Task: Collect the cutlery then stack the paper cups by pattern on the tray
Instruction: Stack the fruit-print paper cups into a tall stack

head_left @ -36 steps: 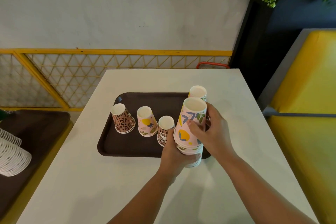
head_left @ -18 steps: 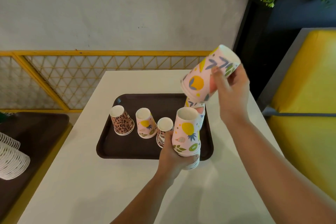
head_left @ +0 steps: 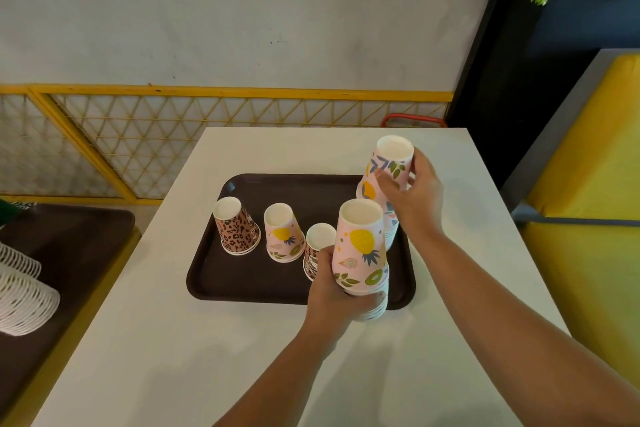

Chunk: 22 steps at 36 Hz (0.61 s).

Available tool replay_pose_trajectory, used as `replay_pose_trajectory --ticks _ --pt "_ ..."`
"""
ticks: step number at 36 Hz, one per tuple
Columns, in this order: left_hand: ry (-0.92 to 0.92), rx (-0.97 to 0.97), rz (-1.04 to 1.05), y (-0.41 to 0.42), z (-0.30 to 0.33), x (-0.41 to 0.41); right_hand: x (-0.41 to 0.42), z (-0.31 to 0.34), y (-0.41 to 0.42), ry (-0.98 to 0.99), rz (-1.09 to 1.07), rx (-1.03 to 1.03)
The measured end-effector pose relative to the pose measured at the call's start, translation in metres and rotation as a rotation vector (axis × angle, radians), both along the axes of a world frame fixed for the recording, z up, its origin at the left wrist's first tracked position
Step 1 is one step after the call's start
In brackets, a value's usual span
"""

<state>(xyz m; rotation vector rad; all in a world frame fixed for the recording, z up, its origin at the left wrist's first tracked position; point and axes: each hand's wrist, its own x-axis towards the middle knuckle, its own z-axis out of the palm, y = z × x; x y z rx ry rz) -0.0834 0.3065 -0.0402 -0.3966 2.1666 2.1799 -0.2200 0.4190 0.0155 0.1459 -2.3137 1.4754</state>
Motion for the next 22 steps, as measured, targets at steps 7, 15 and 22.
replay_pose_trajectory --ticks 7,15,22 --pt "-0.005 -0.072 0.014 0.002 0.005 -0.002 0.022 -0.007 0.008 0.029 -0.038 0.014" --pt "0.017 -0.117 0.041 0.006 0.006 -0.004 0.067 0.010 0.007 -0.062 0.286 0.079" --pt "0.031 -0.161 0.058 0.010 0.005 -0.006 0.079 0.012 0.006 -0.141 0.368 0.148"
